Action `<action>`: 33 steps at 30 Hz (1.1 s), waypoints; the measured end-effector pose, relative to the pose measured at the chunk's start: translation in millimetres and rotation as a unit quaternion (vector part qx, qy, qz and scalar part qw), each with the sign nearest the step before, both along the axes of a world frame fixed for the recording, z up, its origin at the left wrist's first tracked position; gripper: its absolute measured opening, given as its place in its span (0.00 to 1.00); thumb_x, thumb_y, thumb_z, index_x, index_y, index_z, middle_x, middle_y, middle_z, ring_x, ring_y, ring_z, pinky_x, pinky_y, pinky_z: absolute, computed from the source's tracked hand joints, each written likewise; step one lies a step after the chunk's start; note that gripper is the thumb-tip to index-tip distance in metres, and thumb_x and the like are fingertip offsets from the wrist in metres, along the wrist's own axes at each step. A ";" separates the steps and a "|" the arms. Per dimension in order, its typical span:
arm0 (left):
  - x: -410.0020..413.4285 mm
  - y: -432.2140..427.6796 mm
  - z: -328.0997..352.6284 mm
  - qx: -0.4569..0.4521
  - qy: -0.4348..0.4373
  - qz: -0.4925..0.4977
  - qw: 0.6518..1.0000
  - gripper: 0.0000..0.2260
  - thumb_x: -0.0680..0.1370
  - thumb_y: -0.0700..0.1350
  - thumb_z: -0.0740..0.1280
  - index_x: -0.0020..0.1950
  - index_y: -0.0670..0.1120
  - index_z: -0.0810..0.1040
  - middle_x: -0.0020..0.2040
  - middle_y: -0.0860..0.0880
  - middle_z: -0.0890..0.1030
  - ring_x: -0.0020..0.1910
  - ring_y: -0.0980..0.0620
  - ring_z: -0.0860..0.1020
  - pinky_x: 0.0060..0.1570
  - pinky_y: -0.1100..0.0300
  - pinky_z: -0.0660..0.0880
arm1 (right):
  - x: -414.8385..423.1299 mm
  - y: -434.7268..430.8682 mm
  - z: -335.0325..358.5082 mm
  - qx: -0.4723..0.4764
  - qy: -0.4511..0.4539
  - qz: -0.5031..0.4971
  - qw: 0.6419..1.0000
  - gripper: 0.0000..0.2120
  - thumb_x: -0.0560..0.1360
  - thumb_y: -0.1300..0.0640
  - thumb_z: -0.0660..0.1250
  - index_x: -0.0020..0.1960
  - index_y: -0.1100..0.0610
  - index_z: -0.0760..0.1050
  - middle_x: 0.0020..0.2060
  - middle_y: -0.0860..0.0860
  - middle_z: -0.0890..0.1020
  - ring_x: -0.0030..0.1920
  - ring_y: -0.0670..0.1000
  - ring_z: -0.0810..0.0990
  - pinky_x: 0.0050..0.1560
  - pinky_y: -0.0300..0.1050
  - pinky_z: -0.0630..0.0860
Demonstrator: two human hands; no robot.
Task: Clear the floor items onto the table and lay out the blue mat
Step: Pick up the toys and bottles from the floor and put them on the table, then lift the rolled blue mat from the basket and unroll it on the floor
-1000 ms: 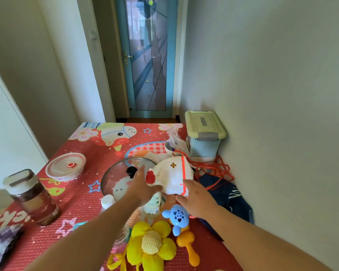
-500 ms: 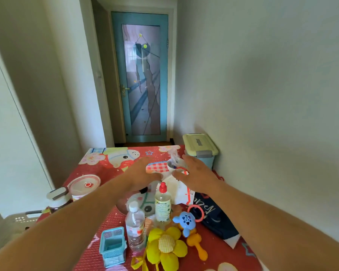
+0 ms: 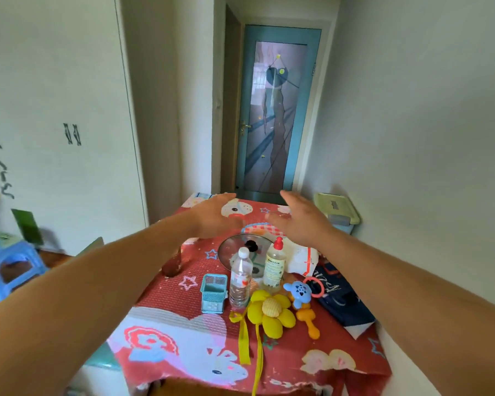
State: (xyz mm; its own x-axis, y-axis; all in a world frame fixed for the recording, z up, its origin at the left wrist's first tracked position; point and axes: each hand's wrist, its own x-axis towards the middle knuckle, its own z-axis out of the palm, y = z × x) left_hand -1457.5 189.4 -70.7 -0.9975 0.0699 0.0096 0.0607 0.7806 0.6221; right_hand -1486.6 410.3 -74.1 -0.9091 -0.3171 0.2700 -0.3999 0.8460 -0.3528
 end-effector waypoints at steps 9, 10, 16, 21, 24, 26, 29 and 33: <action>101.6 -45.8 8.2 0.021 0.045 0.016 0.999 0.26 0.74 0.53 0.68 0.70 0.54 0.64 0.71 0.50 0.67 0.62 0.54 0.69 0.57 0.65 0.65 | 67.8 -54.1 5.9 0.025 0.008 0.061 0.998 0.39 0.73 0.34 0.60 0.76 0.52 0.53 0.76 0.51 0.59 0.74 0.54 0.60 0.70 0.55 0.62; 112.6 -53.3 11.2 0.009 0.051 0.015 0.999 0.26 0.74 0.53 0.67 0.70 0.53 0.64 0.72 0.49 0.67 0.61 0.55 0.68 0.55 0.67 0.64 | 73.2 -62.5 7.6 0.024 0.014 0.063 0.998 0.39 0.73 0.34 0.59 0.76 0.52 0.53 0.76 0.51 0.59 0.74 0.54 0.59 0.71 0.55 0.61; 163.1 -122.2 12.6 -0.067 0.057 0.056 0.995 0.31 0.74 0.56 0.66 0.73 0.49 0.60 0.75 0.46 0.60 0.67 0.49 0.65 0.66 0.52 0.63 | 114.0 -127.4 7.6 0.025 0.012 0.059 0.998 0.38 0.72 0.31 0.57 0.75 0.47 0.52 0.76 0.49 0.58 0.74 0.55 0.59 0.69 0.56 0.61; 221.7 -216.7 4.9 -0.064 0.028 0.087 0.994 0.36 0.73 0.58 0.67 0.75 0.54 0.53 0.77 0.51 0.52 0.76 0.51 0.51 0.72 0.56 0.50 | 168.9 -207.4 -0.4 0.004 0.024 0.083 0.996 0.37 0.72 0.31 0.58 0.74 0.50 0.57 0.74 0.50 0.63 0.71 0.55 0.64 0.64 0.53 0.66; 265.1 -279.8 -0.7 -0.070 0.025 0.110 0.991 0.36 0.72 0.59 0.67 0.75 0.54 0.53 0.77 0.52 0.52 0.76 0.53 0.50 0.72 0.56 0.48 | 207.1 -268.1 0.3 0.001 0.006 0.106 0.994 0.41 0.70 0.30 0.58 0.75 0.49 0.54 0.75 0.51 0.60 0.72 0.55 0.62 0.68 0.54 0.63; 288.9 -310.6 -0.5 -0.065 0.019 0.126 0.990 0.36 0.72 0.59 0.67 0.75 0.55 0.54 0.77 0.52 0.53 0.75 0.52 0.53 0.72 0.55 0.51 | 223.9 -299.7 1.5 0.004 -0.018 0.117 0.993 0.42 0.69 0.28 0.57 0.76 0.48 0.51 0.76 0.50 0.59 0.73 0.54 0.60 0.69 0.56 0.63; 315.3 -351.3 0.6 -0.057 0.005 0.148 0.987 0.37 0.71 0.60 0.68 0.75 0.56 0.54 0.77 0.52 0.54 0.70 0.51 0.63 0.67 0.56 0.59 | 244.9 -342.2 2.9 0.002 -0.024 0.148 0.989 0.41 0.71 0.31 0.58 0.76 0.48 0.50 0.76 0.50 0.56 0.74 0.54 0.58 0.69 0.51 0.60; 341.4 -404.9 -2.4 -0.084 -0.006 0.194 0.977 0.37 0.72 0.60 0.67 0.75 0.55 0.54 0.76 0.49 0.57 0.73 0.45 0.61 0.69 0.52 0.60 | 265.1 -402.4 3.4 0.015 -0.028 0.198 0.980 0.40 0.73 0.33 0.59 0.77 0.50 0.49 0.77 0.50 0.54 0.75 0.53 0.55 0.70 0.50 0.57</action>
State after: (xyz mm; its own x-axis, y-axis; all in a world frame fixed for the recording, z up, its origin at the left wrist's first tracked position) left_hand -1116.2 -215.5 -73.1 -0.9494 -0.3136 0.0187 -0.2661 0.8343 0.4829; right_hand -1221.5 7.9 -70.7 -0.7268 -0.6543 0.2092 -0.6792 0.6391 -0.3607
